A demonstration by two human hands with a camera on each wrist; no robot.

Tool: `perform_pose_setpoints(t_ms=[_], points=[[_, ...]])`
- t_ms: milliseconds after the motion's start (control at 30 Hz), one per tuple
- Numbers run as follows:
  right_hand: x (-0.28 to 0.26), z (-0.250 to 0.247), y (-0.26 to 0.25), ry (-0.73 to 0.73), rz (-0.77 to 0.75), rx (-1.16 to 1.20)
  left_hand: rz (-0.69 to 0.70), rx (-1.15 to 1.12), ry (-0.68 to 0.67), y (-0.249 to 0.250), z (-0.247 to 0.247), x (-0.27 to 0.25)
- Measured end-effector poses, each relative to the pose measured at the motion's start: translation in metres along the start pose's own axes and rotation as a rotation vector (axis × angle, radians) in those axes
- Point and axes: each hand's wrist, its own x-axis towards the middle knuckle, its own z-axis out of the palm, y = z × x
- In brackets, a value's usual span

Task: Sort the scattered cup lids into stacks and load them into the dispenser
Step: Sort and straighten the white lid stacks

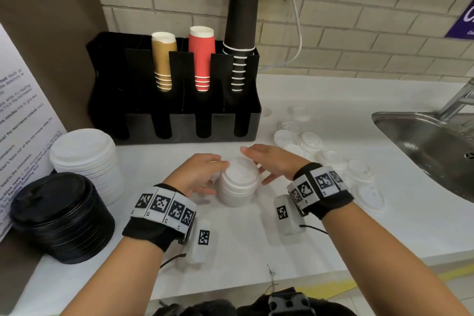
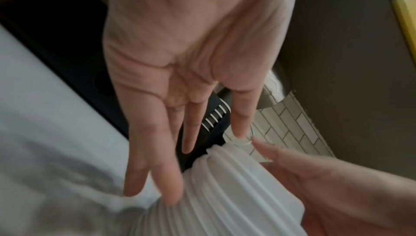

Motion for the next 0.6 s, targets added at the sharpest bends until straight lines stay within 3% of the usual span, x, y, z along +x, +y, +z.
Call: perform_pose_setpoints(t_ms=[233,400,467,533,600], points=[[-0.009,0.008,0.007,0.085,-0.110,0.079,0.210,0.132,0.003,-0.004,0.010,0.004],[0.000,0.010,0.002,0.120,-0.142,0.073,0.275,0.529,0.035,-0.004,0.014,0.012],[0.007,-0.005,0.004,0.197,-0.150,-0.053,0.286,0.582,0.066,-0.004,0.015,0.017],[0.015,-0.031,0.011,0.338,-0.137,-0.339,0.278,0.599,0.082,-0.002,0.015,0.020],[0.023,-0.056,0.021,0.373,-0.022,-0.605,0.275,0.638,0.088,0.000,0.016,0.021]])
